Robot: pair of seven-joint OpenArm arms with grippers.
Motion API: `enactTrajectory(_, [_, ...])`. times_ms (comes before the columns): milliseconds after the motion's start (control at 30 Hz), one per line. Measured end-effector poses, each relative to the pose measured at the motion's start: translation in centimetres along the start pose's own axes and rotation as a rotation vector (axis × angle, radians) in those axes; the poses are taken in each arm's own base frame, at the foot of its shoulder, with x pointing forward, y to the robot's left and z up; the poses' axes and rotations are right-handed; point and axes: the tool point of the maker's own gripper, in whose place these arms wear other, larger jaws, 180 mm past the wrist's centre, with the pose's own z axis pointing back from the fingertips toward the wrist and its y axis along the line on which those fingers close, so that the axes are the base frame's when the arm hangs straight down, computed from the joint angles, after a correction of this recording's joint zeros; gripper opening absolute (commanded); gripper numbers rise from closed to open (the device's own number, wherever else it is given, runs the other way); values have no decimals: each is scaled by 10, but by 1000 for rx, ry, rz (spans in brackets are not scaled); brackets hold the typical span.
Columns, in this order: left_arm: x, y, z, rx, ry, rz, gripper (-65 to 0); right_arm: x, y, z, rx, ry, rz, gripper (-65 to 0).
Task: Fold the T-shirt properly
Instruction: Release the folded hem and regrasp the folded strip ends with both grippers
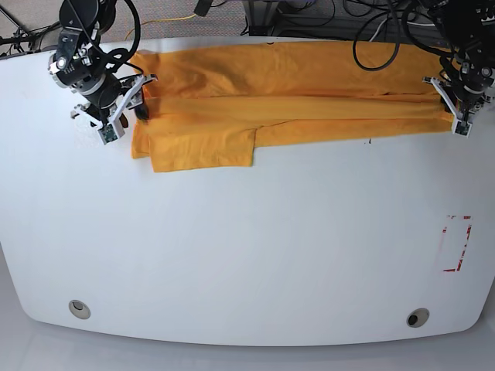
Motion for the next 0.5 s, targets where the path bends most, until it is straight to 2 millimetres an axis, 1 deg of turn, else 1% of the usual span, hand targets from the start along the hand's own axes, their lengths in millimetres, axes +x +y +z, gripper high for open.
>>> enactTrajectory(67, [0,0,0,1,0,0,-253,0,-4,2,-9,-6,-10,-119])
enactTrajectory(100, [1,0,0,1,-4,1,-239,1,-8,4,-20,-14,-18,-108])
enactTrajectory(200, [4,2,0,5,-5,2,-249,4,-24,14,-72,-33,-33,-113])
enactTrajectory(233, [7,4,1,12,-3,2,-251,7,-30,17,-89,-45,-41,-113])
enactTrajectory(300, [20,9,5,35,-28,-7,-253,16,-32,18,-78,-74,-65,-113])
enactTrajectory(400, [50,20,17,78,-117,-22,-253,45,-29,17,-36,-162,-57,-122])
enactTrajectory(467, [63,23,25,97,-159,-33,-253,68,-24,12,-1,-216,-34,-136])
enactTrajectory(500, [64,21,26,99,-162,-33,-253,73,-24,5,10,-204,-29,-143])
